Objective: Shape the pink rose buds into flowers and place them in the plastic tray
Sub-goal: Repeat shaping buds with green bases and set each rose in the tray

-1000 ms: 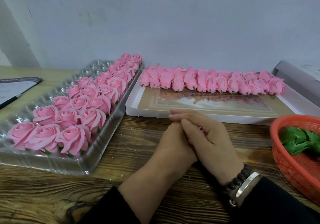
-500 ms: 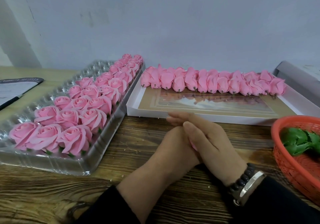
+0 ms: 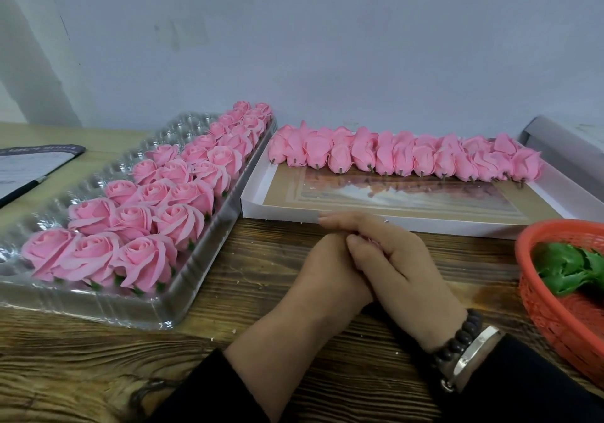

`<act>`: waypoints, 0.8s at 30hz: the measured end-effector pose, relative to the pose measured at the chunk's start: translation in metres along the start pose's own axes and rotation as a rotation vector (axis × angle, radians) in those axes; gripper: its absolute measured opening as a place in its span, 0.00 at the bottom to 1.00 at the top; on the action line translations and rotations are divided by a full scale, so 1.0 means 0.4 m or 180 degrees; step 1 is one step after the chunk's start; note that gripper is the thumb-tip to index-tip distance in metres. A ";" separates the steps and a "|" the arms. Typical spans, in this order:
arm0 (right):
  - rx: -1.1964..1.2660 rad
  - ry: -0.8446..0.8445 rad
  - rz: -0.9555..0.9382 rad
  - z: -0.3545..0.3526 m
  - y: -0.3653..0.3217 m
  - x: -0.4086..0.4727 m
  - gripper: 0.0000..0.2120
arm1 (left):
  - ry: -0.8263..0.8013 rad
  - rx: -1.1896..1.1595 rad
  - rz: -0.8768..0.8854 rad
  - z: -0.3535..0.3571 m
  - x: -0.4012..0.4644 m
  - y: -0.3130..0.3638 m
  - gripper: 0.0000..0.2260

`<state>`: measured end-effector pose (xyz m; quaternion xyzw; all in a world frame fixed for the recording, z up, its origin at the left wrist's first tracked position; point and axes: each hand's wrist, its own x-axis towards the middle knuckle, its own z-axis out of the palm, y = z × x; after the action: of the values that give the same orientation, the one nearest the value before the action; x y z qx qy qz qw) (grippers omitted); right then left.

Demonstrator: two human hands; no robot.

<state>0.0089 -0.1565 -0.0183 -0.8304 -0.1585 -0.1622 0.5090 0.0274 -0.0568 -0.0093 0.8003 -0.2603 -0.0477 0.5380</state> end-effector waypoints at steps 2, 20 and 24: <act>-0.0118 -0.0183 0.0007 -0.003 0.003 0.001 0.18 | -0.0304 0.0403 0.0212 -0.003 0.004 0.003 0.09; -0.0204 0.0803 -0.0460 0.001 0.006 -0.001 0.13 | 0.0805 -0.0724 -0.0061 -0.044 0.016 -0.018 0.11; -0.0479 0.0599 -0.0741 -0.004 0.008 0.003 0.15 | 0.0728 -0.0251 -0.0065 -0.051 0.018 -0.024 0.12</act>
<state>0.0113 -0.1593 -0.0196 -0.8233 -0.1927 -0.3085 0.4357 0.0442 -0.0404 -0.0081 0.7813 -0.1870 0.0283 0.5948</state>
